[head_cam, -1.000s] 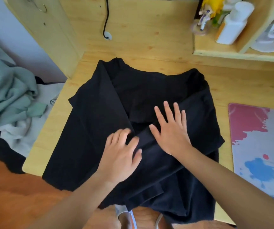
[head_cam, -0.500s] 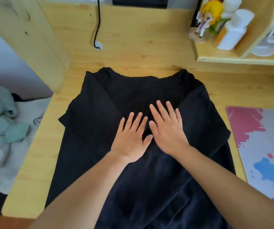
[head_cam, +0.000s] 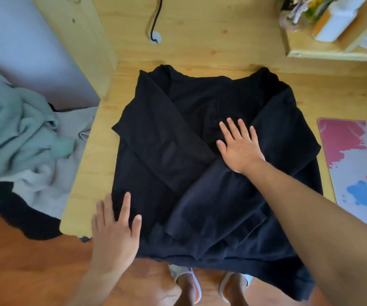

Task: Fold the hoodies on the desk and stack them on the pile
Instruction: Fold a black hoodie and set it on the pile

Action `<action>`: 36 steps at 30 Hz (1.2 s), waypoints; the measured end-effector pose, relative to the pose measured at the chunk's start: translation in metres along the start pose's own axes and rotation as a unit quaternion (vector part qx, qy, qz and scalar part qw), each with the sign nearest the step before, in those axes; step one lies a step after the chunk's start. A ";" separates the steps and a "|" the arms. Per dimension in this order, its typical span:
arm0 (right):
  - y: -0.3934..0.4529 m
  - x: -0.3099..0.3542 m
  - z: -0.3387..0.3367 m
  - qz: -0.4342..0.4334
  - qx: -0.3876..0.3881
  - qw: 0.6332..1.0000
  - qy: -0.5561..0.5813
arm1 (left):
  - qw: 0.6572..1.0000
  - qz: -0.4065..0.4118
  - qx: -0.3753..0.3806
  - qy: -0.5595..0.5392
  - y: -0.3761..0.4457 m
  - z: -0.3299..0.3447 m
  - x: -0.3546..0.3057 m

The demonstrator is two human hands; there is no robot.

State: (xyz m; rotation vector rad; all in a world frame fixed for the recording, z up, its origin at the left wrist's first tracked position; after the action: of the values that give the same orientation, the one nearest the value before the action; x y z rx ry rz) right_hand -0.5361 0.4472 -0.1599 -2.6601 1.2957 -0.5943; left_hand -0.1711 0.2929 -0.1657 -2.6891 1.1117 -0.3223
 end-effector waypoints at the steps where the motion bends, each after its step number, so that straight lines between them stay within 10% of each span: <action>1: -0.001 0.005 -0.006 0.006 0.013 1.000 0.012 | 1.000 -0.001 0.006 0.004 -0.014 0.003 0.004; 7: -0.117 -0.010 -0.038 0.054 -0.165 0.973 0.154 | 0.997 0.078 -0.019 -0.010 -0.061 -0.012 -0.013; 14: -0.170 -0.106 -0.004 0.136 0.024 0.990 0.007 | 0.998 0.047 0.017 -0.037 -0.035 -0.016 -0.047; 29: -0.292 -0.050 0.049 0.213 -0.001 0.977 -0.009 | 0.993 0.099 0.053 0.028 0.068 -0.041 -0.032; 33: -0.301 -0.003 0.041 0.031 0.061 0.995 -0.073 | 0.987 0.145 0.043 0.057 0.126 -0.055 -0.035; 36: -0.253 0.004 -0.004 0.057 0.018 0.998 0.012 | 0.977 0.185 0.037 0.098 0.185 -0.072 -0.044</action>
State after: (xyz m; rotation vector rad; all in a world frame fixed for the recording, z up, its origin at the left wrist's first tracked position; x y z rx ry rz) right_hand -0.3504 0.6023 -0.0847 -2.5377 1.4182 -0.6292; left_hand -0.3445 0.1882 -0.1531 -2.3575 1.5898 -0.5567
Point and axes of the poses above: each hand's wrist, its own y-axis towards the middle knuckle, its own z-axis out of the palm, x = y × z, the point moved 6 cm from there along y, towards the middle knuckle, and after that the axes turned 15 degrees about y, right-handed, at the moved point
